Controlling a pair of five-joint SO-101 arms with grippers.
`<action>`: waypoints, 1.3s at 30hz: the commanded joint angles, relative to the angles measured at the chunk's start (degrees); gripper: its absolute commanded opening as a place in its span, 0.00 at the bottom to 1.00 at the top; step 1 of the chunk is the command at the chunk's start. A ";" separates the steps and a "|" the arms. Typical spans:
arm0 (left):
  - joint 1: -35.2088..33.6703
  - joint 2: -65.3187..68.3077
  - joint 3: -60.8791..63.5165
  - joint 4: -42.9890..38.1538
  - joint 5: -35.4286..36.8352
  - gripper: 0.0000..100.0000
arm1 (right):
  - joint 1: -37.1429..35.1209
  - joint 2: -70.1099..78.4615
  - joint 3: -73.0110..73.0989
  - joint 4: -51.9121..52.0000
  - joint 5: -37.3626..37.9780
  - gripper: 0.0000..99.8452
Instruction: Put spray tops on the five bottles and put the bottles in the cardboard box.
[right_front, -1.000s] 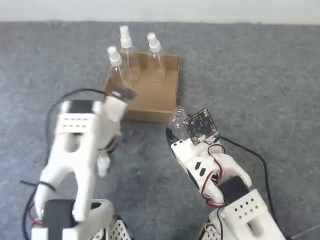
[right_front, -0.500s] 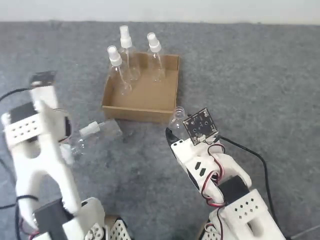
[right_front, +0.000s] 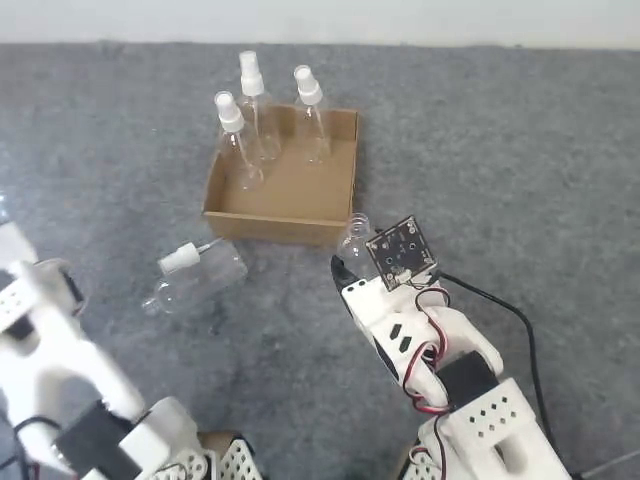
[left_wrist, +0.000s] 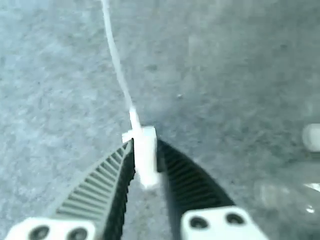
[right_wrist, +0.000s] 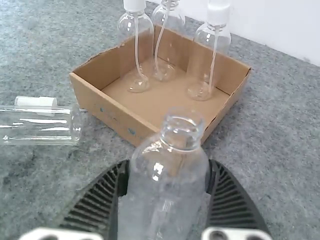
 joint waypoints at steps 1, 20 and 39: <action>-4.57 -0.88 -0.40 -1.67 -2.64 0.20 | 0.84 -1.27 -0.70 -1.27 -0.18 0.10; -14.42 -0.88 -5.85 -2.02 -36.04 0.23 | 0.75 -1.27 -0.70 -1.27 -0.18 0.10; -23.12 -0.35 3.74 -28.48 -104.62 0.23 | 0.66 -1.54 0.09 -1.36 -0.18 0.10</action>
